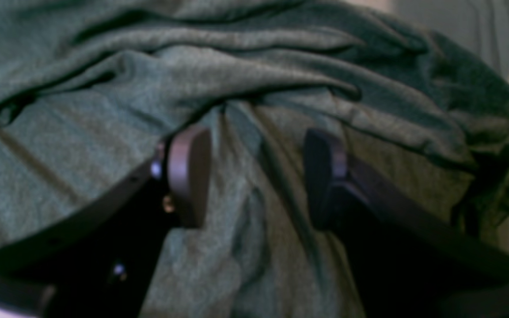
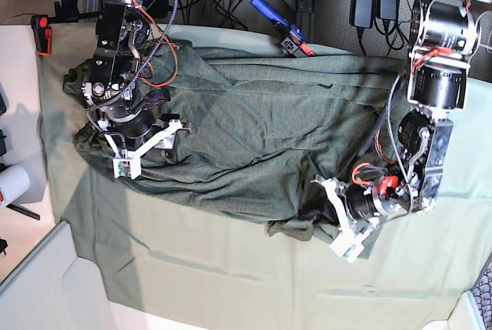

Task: Fold the T-shirt properly
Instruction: 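Push the gathered fabric toward the right gripper with the left gripper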

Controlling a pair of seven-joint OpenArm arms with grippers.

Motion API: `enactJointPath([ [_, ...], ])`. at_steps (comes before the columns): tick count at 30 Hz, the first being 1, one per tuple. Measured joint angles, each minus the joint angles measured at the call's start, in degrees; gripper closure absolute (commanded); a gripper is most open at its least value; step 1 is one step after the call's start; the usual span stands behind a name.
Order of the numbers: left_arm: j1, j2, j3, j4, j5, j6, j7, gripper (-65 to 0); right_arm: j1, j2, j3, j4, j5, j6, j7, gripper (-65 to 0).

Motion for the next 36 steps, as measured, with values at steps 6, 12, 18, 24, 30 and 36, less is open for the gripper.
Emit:
enactJointPath([
  [6,0.96,0.31,0.04,0.02,-0.85,0.0,-1.14,-32.9,0.0,0.02,0.0,0.0,0.0,0.0,0.0,-33.4],
  [12,0.39,0.35,0.04,0.02,-0.22,0.0,-2.86,-32.9,0.02,0.02,0.0,0.0,-0.02,0.0,0.0,-33.4],
  [18,-1.53,1.36,0.68,-4.94,5.4,0.48,-8.39,-32.9,0.02,0.02,0.0,0.0,0.0,0.0,0.0,-33.4],
  [24,-6.08,5.07,1.22,-11.15,8.94,0.7,-9.88,-33.0,0.02,0.02,0.0,0.0,0.02,0.02,0.0,-33.4],
  [30,-7.54,6.49,1.33,-15.76,15.89,3.58,-12.46,-32.9,0.0,0.02,0.0,0.0,0.02,0.0,-1.11,-33.4],
  [36,-7.65,5.18,1.33,-16.06,19.61,9.07,-12.09,-32.9,0.0,0.0,0.0,0.0,0.0,0.0,-1.09,-33.4],
])
